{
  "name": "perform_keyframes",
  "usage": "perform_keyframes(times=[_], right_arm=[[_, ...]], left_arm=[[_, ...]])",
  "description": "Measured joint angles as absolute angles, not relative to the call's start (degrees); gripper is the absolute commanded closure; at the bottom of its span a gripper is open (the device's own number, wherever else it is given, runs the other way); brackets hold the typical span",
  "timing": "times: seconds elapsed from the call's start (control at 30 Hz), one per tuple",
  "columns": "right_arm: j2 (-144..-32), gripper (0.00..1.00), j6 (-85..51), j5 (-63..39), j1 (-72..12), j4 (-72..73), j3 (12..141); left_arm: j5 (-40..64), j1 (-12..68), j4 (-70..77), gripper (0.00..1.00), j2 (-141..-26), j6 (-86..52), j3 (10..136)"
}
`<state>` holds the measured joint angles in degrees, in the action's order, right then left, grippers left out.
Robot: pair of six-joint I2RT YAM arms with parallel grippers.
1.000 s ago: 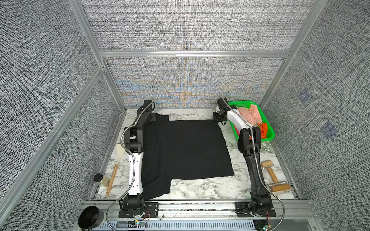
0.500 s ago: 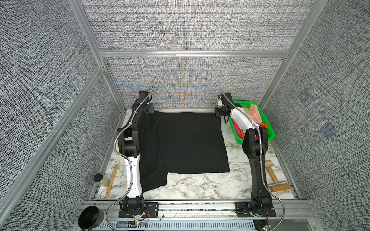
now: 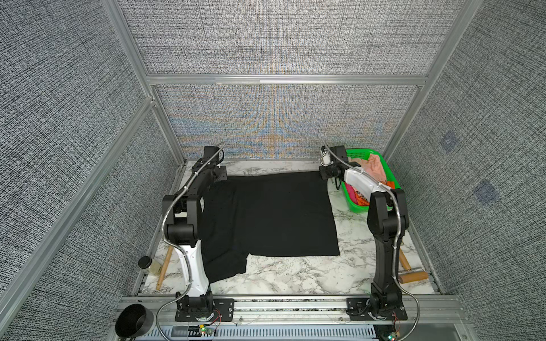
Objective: Fold and stack t-shirts
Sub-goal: Fold the T-shirt at the center of the table.
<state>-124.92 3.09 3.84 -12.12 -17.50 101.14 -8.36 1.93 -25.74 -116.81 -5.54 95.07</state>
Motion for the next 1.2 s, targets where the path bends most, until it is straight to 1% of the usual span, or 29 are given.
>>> perform_keyframes(times=[0.23, 0.43, 0.67, 0.97, 1.03, 1.1, 1.13, 1.17, 1.2], right_arm=[[-120.9, 1.00, 9.3, 5.6, -12.9, -9.6, 93.1], [-114.7, 1.00, 13.6, 7.6, -14.2, -3.1, 81.9], [-112.1, 1.00, 21.4, 13.2, -17.1, 1.4, 71.7], [-109.7, 1.00, 25.6, 16.8, -18.9, 6.7, 64.9], [-108.0, 0.91, 25.8, 17.1, -18.9, 6.7, 62.6], [-106.3, 0.85, 25.6, 17.5, -19.2, 6.7, 60.5], [-105.6, 0.83, 25.5, 18.0, -19.7, 6.5, 59.6], [-105.2, 0.81, 25.5, 18.7, -20.4, 6.2, 58.9], [-104.8, 0.80, 25.5, 19.2, -21.2, 5.8, 58.5]], left_arm=[[-8.5, 2.8, -21.2, 1.00, -111.1, -5.0, 85.4], [-10.1, 3.4, -18.6, 1.00, -107.5, -6.0, 78.3], [-12.1, 4.1, -17.5, 1.00, -106.6, -8.1, 73.8], [-13.1, 4.6, -17.5, 1.00, -105.5, -11.1, 69.4], [-13.5, 4.6, -17.4, 1.00, -105.1, -12.0, 68.8], [-13.8, 4.7, -17.2, 0.99, -104.6, -12.5, 68.0], [-13.9, 4.7, -17.2, 0.98, -104.3, -13.1, 67.5], [-14.1, 4.7, -17.3, 0.94, -104.0, -13.5, 67.3], [-14.3, 4.7, -17.5, 0.93, -103.9, -13.8, 67.1]])
